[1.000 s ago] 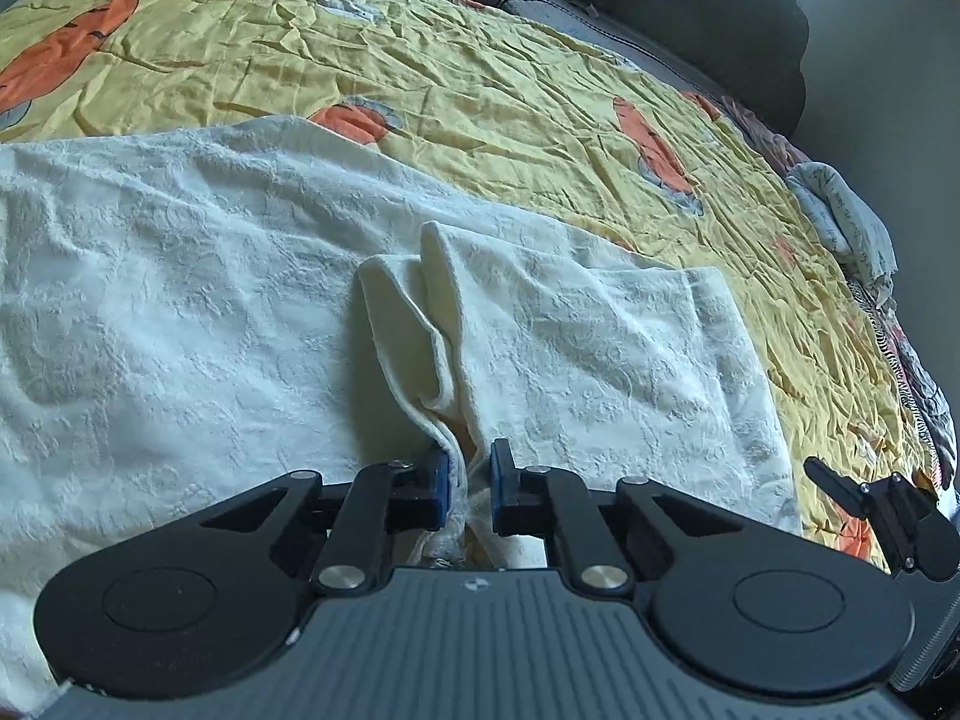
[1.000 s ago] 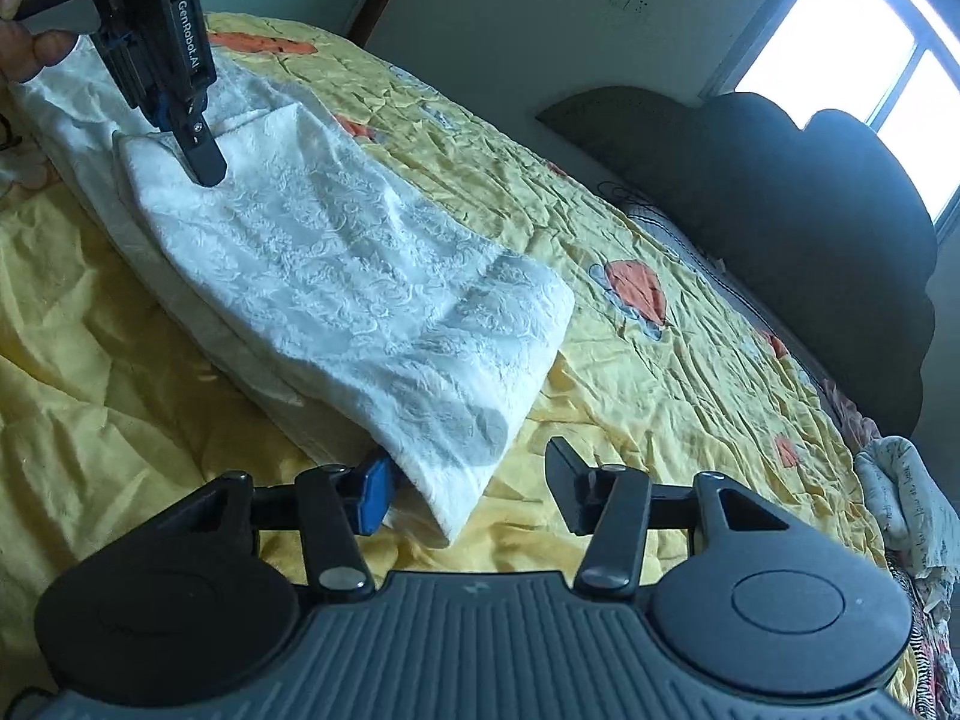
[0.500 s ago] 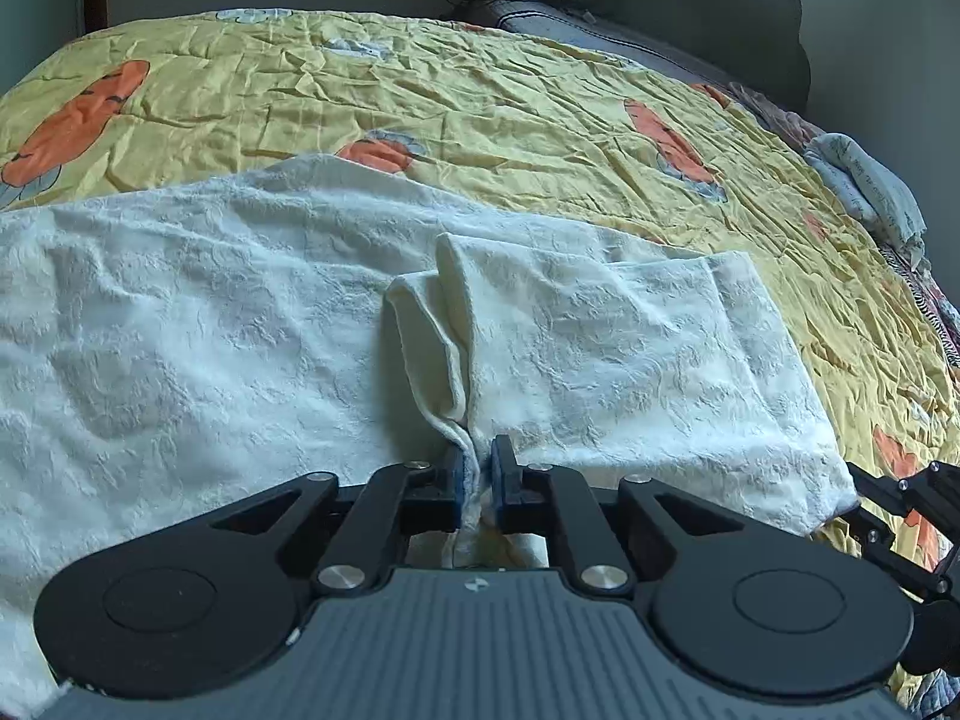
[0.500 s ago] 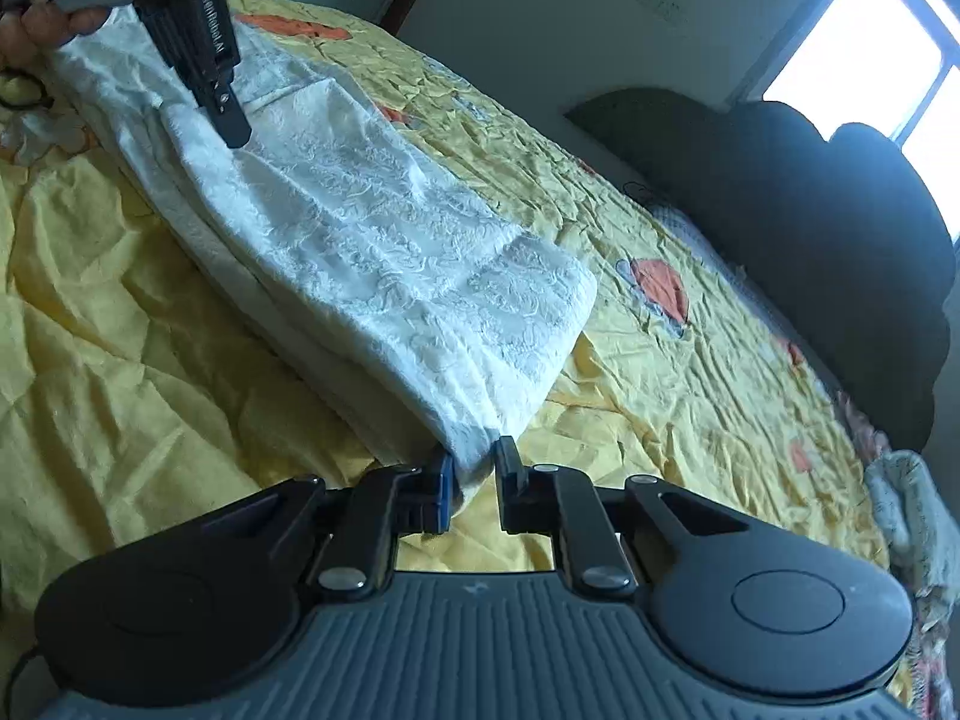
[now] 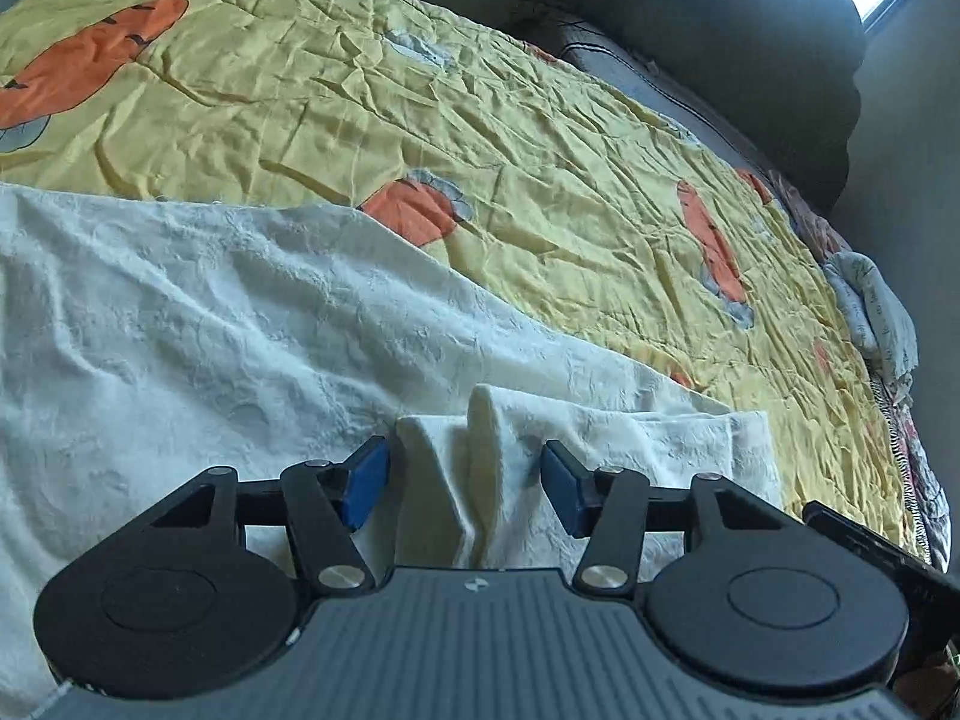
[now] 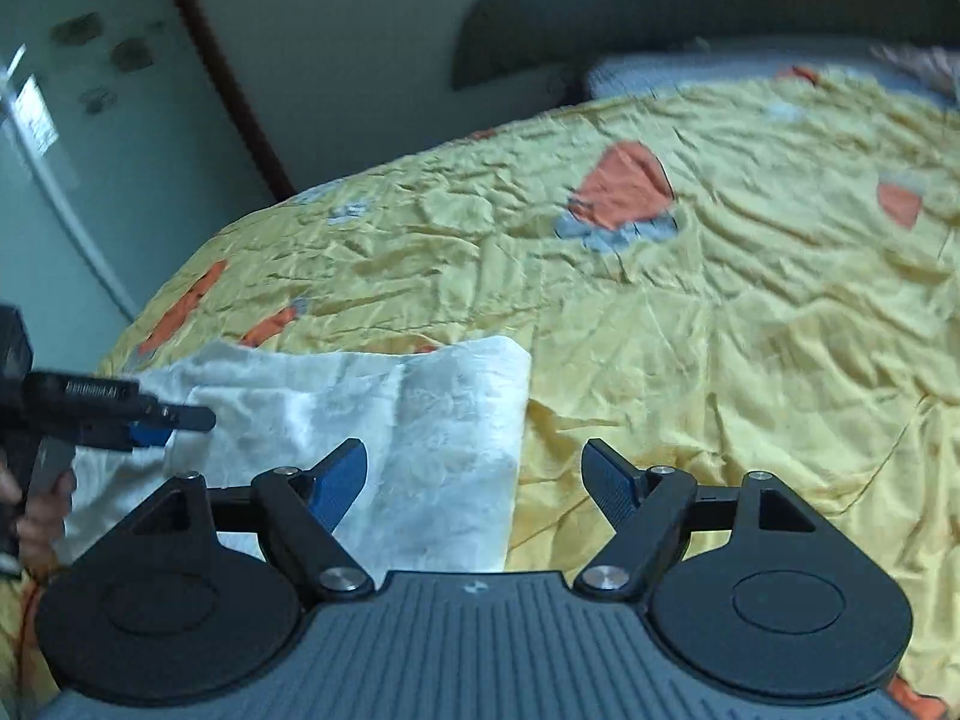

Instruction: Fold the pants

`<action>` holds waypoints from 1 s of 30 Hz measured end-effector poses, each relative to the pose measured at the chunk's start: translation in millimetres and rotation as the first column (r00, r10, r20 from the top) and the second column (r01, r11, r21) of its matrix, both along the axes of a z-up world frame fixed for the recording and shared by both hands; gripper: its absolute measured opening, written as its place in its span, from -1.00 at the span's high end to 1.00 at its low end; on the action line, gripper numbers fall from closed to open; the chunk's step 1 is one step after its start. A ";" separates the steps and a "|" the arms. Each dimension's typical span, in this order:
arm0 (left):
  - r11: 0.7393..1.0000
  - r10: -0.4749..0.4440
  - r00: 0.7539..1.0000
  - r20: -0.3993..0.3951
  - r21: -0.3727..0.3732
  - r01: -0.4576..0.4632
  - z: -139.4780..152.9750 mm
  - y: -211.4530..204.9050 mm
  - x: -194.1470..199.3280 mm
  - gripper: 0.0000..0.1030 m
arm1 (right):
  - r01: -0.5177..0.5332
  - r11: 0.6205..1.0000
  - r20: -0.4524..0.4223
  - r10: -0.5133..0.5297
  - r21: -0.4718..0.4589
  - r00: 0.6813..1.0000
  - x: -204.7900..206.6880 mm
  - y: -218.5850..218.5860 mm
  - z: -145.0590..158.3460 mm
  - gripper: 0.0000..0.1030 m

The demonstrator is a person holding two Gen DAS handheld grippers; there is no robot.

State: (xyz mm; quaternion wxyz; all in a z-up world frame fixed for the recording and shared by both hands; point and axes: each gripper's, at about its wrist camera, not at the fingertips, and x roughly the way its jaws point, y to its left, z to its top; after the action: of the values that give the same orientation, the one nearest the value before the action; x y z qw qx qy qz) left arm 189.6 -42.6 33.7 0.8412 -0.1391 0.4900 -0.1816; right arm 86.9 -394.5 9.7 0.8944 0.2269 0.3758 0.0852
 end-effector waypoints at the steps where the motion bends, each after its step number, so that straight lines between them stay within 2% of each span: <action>1: 1.000 -0.008 1.000 0.017 0.007 0.008 0.0 -4.4 0.5 -0.12 | 0.001 1.000 -0.009 -0.001 0.018 1.000 9.1 -0.3 -5.5 -0.53; 2: 1.000 -0.015 0.999 0.034 0.022 0.014 0.4 -9.0 0.0 -0.01 | 0.004 1.000 -0.020 -0.003 0.021 1.000 16.5 1.5 -9.6 -0.52; 3: 0.999 -0.021 0.999 0.050 0.039 0.019 0.4 -13.0 -0.7 0.07 | 0.001 1.000 -0.024 0.000 0.028 1.000 21.7 3.6 -13.3 -0.38; 4: 0.998 -0.029 0.998 0.064 0.054 0.025 -0.9 -16.0 -1.0 0.27 | -0.007 0.999 -0.024 0.009 0.048 1.000 27.5 5.0 -15.7 -0.27; 6: 0.995 -0.052 0.994 0.095 0.087 0.044 -1.9 -20.8 -2.0 0.38 | -0.013 0.997 -0.031 0.016 0.071 0.999 37.5 8.2 -20.4 0.26; 8: 0.987 -0.089 0.987 0.132 0.142 0.070 0.3 -25.4 -5.7 0.50 | -0.026 0.999 -0.024 0.027 0.034 0.999 41.5 13.5 -17.4 0.55; 9: 0.984 -0.097 0.984 0.151 0.160 0.072 3.9 -25.7 -8.6 0.58 | -0.037 0.999 -0.006 0.037 0.025 0.999 39.8 14.5 -12.2 0.63; 11: 0.978 -0.104 0.975 0.198 0.200 0.064 10.9 -24.0 -15.6 0.65 | -0.042 0.999 0.028 0.041 0.032 0.999 33.0 10.7 -5.3 0.66; 14: 0.973 -0.091 0.982 0.168 0.226 0.051 -1.9 -20.7 -13.0 0.70 | -0.020 1.000 -0.022 0.020 -0.001 1.000 35.4 4.9 -23.9 0.67; 18: 0.960 -0.112 0.971 0.213 0.274 0.050 -4.5 -27.6 -20.5 0.70 | 0.051 0.996 -0.015 -0.050 0.076 0.999 27.5 -6.8 -22.2 0.60; 19: 0.959 -0.122 0.969 0.215 0.277 0.060 -2.1 -27.0 -22.2 0.68 | 0.082 0.995 0.004 -0.082 0.055 0.997 23.1 -8.4 -15.7 0.60; 20: 0.960 -0.123 0.968 0.216 0.272 0.061 1.9 -24.3 -25.0 0.47 | 0.102 0.995 0.039 -0.103 0.022 0.994 17.0 -7.8 -6.1 0.60; 22: 0.966 -0.117 0.967 0.227 0.253 0.058 13.4 -17.5 -37.3 0.46 | 0.073 0.997 0.099 -0.072 -0.014 0.993 6.7 -1.2 12.9 0.54; 25: 0.974 -0.135 0.958 0.253 0.209 0.082 26.9 -13.7 -64.3 0.31 | -0.031 0.997 0.139 0.040 -0.069 0.989 -0.8 23.8 33.1 0.50; 27: 0.970 -0.164 0.948 0.273 0.218 0.105 26.9 -21.1 -82.0 0.24 | -0.086 0.990 0.123 0.100 -0.114 0.987 4.0 43.3 33.1 0.39; 30: 0.944 -0.249 0.924 0.289 0.286 0.165 14.3 -39.1 -102.4 0.24 | -0.132 0.982 0.044 0.139 -0.135 0.989 17.8 61.5 14.1 0.38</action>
State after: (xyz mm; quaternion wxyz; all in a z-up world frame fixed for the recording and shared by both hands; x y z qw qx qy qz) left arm 87.2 -81.7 48.0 0.8964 0.0549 0.3777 -0.2254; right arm 104.7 -333.1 23.8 0.9093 0.1391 0.3711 0.1267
